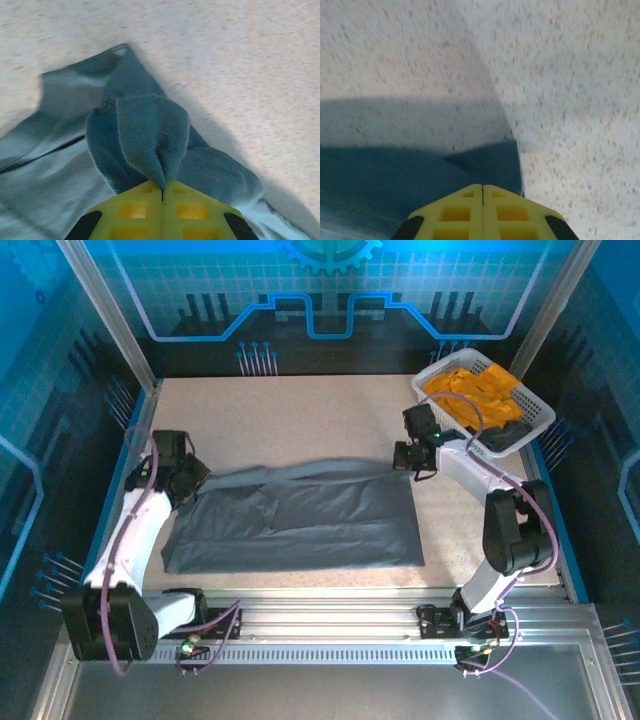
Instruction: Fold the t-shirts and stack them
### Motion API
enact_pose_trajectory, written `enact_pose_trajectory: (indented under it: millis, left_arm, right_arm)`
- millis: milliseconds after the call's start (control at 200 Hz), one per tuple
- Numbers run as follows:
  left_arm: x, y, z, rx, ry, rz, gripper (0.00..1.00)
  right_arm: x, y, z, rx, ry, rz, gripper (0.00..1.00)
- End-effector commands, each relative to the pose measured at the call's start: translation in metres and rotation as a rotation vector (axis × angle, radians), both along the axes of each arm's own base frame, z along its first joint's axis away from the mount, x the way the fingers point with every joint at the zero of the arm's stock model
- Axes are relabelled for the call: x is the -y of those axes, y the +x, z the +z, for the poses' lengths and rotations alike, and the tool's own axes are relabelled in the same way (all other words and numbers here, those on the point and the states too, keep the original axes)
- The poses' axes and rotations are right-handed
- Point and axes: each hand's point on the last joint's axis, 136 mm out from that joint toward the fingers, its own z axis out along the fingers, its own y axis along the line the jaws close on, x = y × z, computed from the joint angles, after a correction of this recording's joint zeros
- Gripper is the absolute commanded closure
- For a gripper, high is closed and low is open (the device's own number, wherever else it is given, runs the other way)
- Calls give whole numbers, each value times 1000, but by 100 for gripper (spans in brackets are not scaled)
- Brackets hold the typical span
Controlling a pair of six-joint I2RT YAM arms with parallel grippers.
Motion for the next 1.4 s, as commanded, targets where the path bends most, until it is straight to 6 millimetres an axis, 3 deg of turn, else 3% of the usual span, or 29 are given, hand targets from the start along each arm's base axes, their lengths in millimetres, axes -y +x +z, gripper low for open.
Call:
enact_pose_trajectory:
  millis: [0, 135, 280, 505, 820, 1120, 1195, 1290, 1346, 1396]
  left_arm:
    - [-18, -49, -22, -115, 54, 125, 100]
    - [-24, -87, -34, -155, 69, 211, 100]
    - [-22, -103, -48, -184, 52, 231, 100]
    - [-22, -113, -53, -204, 56, 237, 100]
    - [-15, -122, -77, -270, 13, 239, 100]
    - [-17, -126, -81, -306, 33, 233, 100]
    - [-16, -127, -84, -316, 26, 232, 100]
    - [-15, -128, -85, -319, 21, 236, 100]
    - [-15, -126, -83, -311, 20, 235, 87]
    - [-14, -123, -79, -301, 16, 229, 66]
  right_arm:
    - [-5, -8, 6, 48, -4, 29, 100]
    - [-5, -21, -5, 25, -14, 36, 100]
    - [-7, -35, -13, 0, -30, 48, 100]
    - [-2, -54, -20, -25, -63, 31, 99]
    - [6, -75, -25, -60, -87, 2, 95]
    - [14, -105, -32, -117, -80, -74, 87]
    - [14, -107, -31, -114, -52, -88, 75]
    - [14, -107, -30, -130, -35, -105, 74]
    - [16, -106, -27, -129, -30, -125, 74]
    - [18, -103, -25, -124, -16, -142, 73]
